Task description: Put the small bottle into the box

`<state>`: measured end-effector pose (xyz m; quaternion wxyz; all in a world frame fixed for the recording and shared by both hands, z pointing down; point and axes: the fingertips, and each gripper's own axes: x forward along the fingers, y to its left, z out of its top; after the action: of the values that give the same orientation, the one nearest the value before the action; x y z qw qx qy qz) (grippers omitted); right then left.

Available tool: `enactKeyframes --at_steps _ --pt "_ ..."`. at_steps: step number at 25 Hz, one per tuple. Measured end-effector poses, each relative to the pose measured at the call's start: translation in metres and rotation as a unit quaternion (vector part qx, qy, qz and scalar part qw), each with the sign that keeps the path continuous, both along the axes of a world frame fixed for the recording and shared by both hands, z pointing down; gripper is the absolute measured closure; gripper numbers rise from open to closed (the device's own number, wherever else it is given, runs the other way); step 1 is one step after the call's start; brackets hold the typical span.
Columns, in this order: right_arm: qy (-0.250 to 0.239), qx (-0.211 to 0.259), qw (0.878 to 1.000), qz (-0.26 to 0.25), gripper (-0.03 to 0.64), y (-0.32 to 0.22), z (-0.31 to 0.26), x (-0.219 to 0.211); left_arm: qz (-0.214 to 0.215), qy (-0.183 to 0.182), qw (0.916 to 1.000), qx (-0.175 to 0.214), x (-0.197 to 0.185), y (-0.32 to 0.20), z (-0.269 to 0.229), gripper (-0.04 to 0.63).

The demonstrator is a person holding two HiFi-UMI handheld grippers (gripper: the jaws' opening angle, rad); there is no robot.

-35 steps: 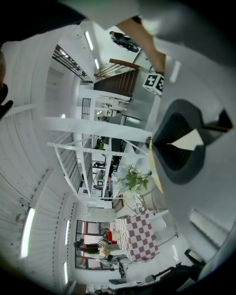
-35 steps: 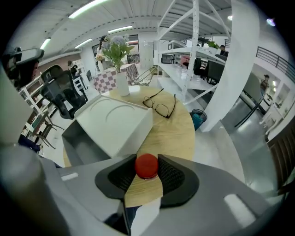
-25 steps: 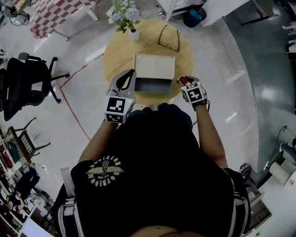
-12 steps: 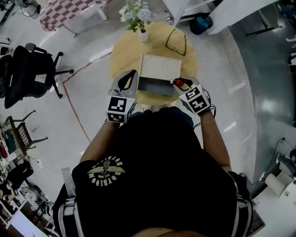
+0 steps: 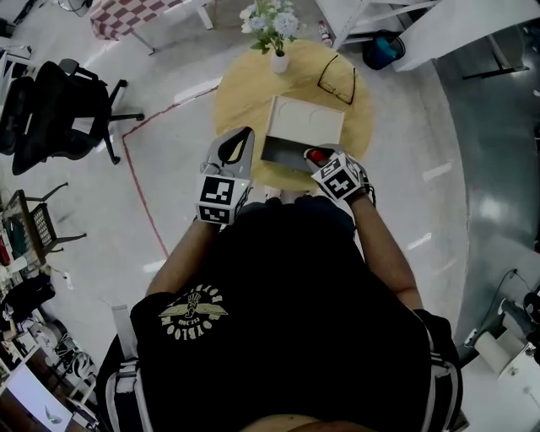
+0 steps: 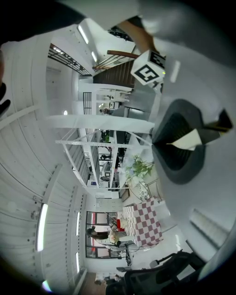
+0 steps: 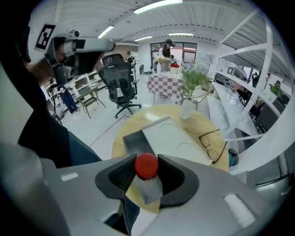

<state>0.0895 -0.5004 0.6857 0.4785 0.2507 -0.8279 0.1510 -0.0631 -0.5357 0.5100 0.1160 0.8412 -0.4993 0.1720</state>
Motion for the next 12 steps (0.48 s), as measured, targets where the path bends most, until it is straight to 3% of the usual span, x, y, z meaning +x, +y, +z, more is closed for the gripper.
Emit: enactKeyframes --at_steps 4,12 --pt "0.010 -0.024 1.000 0.014 0.462 0.005 0.042 0.001 0.002 -0.006 1.0000 -0.004 -0.001 0.001 0.005 0.595" --pt "0.052 -0.022 0.998 0.021 0.462 0.009 0.089 0.005 0.004 -0.015 0.9998 -0.013 0.000 0.000 0.012 0.595"
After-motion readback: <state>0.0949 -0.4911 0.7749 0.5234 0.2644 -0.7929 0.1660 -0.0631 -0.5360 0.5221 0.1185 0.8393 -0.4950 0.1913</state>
